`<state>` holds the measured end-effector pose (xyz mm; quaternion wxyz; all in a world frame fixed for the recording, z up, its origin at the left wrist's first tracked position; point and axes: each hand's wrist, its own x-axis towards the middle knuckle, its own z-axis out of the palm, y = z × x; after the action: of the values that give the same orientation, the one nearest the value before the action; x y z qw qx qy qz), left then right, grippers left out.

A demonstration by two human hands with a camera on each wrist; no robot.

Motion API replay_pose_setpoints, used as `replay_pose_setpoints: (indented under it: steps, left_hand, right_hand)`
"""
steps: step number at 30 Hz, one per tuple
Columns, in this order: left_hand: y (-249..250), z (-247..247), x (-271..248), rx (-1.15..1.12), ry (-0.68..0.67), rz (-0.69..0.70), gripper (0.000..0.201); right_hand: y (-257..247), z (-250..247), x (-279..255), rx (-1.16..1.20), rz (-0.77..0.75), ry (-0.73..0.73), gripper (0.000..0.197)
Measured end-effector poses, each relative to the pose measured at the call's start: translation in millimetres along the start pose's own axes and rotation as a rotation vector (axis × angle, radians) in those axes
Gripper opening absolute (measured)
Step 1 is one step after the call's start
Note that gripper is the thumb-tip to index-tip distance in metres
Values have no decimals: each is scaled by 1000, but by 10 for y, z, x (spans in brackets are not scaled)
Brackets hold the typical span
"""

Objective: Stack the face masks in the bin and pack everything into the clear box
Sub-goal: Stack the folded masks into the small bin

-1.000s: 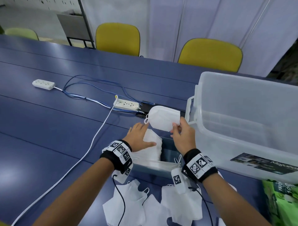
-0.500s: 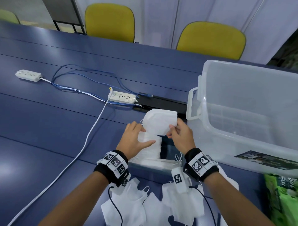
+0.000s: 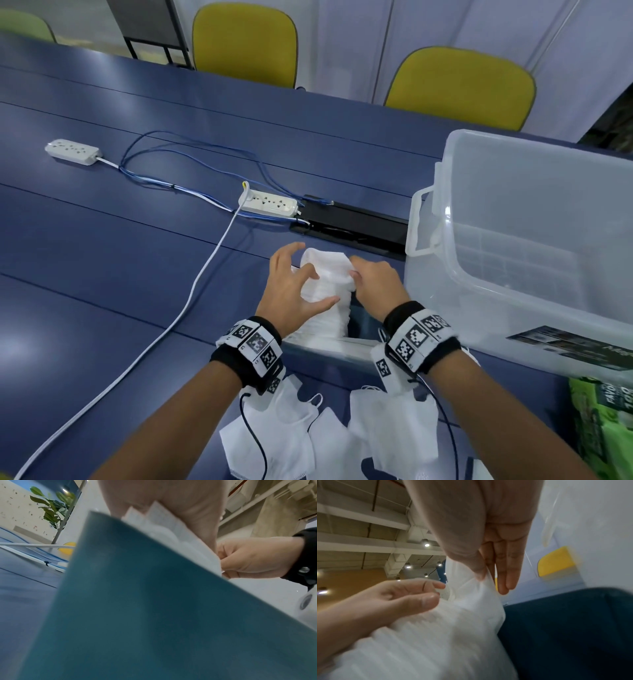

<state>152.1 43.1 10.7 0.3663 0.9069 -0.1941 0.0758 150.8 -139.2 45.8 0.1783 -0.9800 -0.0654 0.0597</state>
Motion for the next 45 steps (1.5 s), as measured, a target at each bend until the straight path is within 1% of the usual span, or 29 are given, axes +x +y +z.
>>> replay_pose_setpoints:
  steps: [4, 7, 9, 11, 12, 15, 18, 22, 23, 28, 29, 31, 35, 37, 38, 40, 41, 43, 45]
  left_hand:
    - [-15, 3, 4, -45, -32, -38, 42]
    - [-13, 8, 8, -81, -47, -50, 39]
    - [-13, 4, 14, -109, -63, -58, 38]
    - [-8, -3, 18, -130, -74, -59, 36]
    - [-5, -5, 21, -136, -78, -58, 36]
    - [5, -16, 25, -126, -82, -59, 35]
    - [-14, -5, 28, -102, -90, -55, 34]
    - [-18, 7, 30, -124, -96, -68, 34]
    - [-18, 7, 30, -127, -87, -62, 34]
    - [-20, -4, -1, -109, -91, -37, 32]
    - [-16, -5, -6, -107, -93, -25, 34]
    - [-14, 0, -7, -110, -79, -22, 46]
    - [-18, -21, 3, -227, -97, -172, 75]
    - [-25, -3, 5, -257, -127, -177, 86]
    - [-29, 8, 7, -259, -140, -174, 88]
    - [-55, 20, 15, -221, -164, -165, 85]
    - [-75, 26, 20, -184, -180, -158, 82]
    - [-102, 27, 26, -107, -219, -166, 81]
    - [-114, 39, 46, -71, -219, -200, 82]
  right_hand:
    - [91, -115, -59, -136, 9, -40, 24]
    - [15, -135, -51, -190, -50, -76, 24]
    - [-69, -126, -16, -162, -92, -63, 16]
    - [-136, -91, 8, -80, -99, -60, 9]
    - [-159, -66, 17, -45, -94, -70, 9]
    - [-170, 17, 66, -39, -97, -122, 14]
    - [-176, -11, 104, -139, -105, -160, 14]
    - [-322, -58, 128, -245, -116, -193, 33]
    - [-359, -42, 137, -258, -124, -201, 35]
    - [-405, 10, 201, -321, -124, -330, 24]
    - [-400, -1, 214, -341, -129, -358, 23]
    - [-391, -59, 247, -348, -132, -394, 24]
    - [-409, -111, 320, -373, -150, -413, 21]
    - [-452, -57, 316, -422, -156, -415, 21]
    - [-469, -28, 318, -431, -155, -417, 21]
    - [-457, 10, 328, -377, -141, -416, 22]
    - [-409, 15, 329, -303, -127, -409, 22]
    - [-260, 10, 293, -95, -85, -365, 25]
    - [-114, 15, 208, 162, -22, -285, 26]
